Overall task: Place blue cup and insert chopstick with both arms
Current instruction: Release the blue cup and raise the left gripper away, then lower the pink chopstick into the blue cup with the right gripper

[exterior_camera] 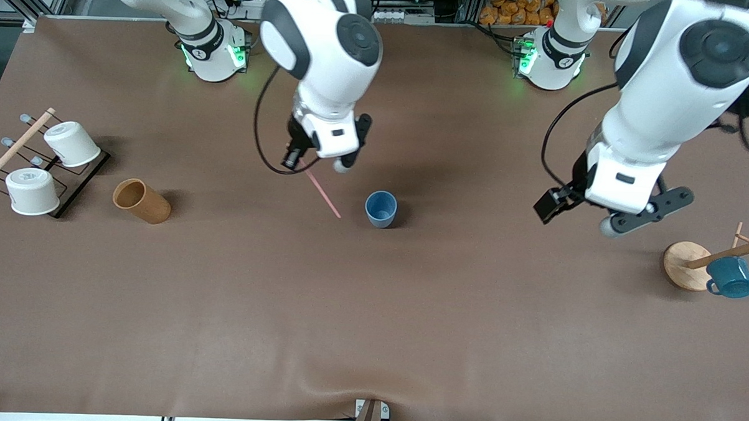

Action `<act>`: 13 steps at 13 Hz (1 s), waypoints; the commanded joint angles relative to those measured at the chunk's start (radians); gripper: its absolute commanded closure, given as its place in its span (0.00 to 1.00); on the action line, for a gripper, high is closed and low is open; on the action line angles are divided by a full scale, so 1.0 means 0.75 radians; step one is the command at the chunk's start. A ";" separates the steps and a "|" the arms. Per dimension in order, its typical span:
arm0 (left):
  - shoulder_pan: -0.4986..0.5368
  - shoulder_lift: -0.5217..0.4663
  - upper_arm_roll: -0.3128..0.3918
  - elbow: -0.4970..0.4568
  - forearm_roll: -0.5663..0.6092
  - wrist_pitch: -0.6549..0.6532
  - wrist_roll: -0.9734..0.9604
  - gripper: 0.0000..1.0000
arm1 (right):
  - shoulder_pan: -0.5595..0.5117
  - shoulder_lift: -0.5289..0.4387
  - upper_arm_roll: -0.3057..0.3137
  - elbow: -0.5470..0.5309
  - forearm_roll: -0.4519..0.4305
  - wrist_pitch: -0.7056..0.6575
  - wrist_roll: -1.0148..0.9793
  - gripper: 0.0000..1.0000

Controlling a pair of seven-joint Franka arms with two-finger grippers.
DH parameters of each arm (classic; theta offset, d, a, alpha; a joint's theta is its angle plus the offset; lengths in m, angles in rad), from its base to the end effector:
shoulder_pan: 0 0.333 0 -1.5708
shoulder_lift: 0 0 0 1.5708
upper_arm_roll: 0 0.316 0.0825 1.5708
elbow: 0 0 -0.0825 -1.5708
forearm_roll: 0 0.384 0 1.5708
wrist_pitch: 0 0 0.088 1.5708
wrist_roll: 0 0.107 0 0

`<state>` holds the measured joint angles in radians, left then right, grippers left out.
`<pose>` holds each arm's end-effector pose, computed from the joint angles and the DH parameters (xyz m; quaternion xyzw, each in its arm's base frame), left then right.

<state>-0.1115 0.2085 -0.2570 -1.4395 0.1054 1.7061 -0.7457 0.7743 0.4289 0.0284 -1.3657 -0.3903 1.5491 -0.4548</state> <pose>0.5950 -0.2016 0.5799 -0.9818 -0.1855 -0.0413 0.0051 0.4908 0.4438 0.4637 0.7772 0.5887 -0.0860 0.2050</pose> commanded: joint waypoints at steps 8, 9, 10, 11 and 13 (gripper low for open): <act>0.173 -0.131 0.148 0.009 -0.167 -0.289 0.581 0.00 | 0.107 0.091 -0.013 0.064 -0.052 0.049 -0.150 1.00; 0.177 -0.139 0.152 0.007 -0.171 -0.319 0.601 0.00 | 0.121 0.089 -0.013 0.064 -0.050 0.043 -0.177 1.00; 0.173 -0.165 0.173 -0.015 -0.171 -0.326 0.602 0.00 | 0.133 0.089 -0.013 0.064 -0.048 0.043 -0.195 1.00; 0.165 -0.210 0.199 -0.066 -0.171 -0.320 0.604 0.00 | 0.152 0.089 -0.013 0.064 -0.048 0.037 -0.197 1.00; 0.163 -0.280 0.206 -0.144 -0.171 -0.309 0.630 0.00 | 0.166 0.091 -0.013 0.060 -0.046 0.029 -0.193 1.00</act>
<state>0.0219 0.0794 -0.1201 -1.4624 -0.0051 1.4688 -0.3033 0.8799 0.4839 0.0281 -1.3430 -0.4143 1.5907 -0.5809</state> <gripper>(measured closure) 0.000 0.938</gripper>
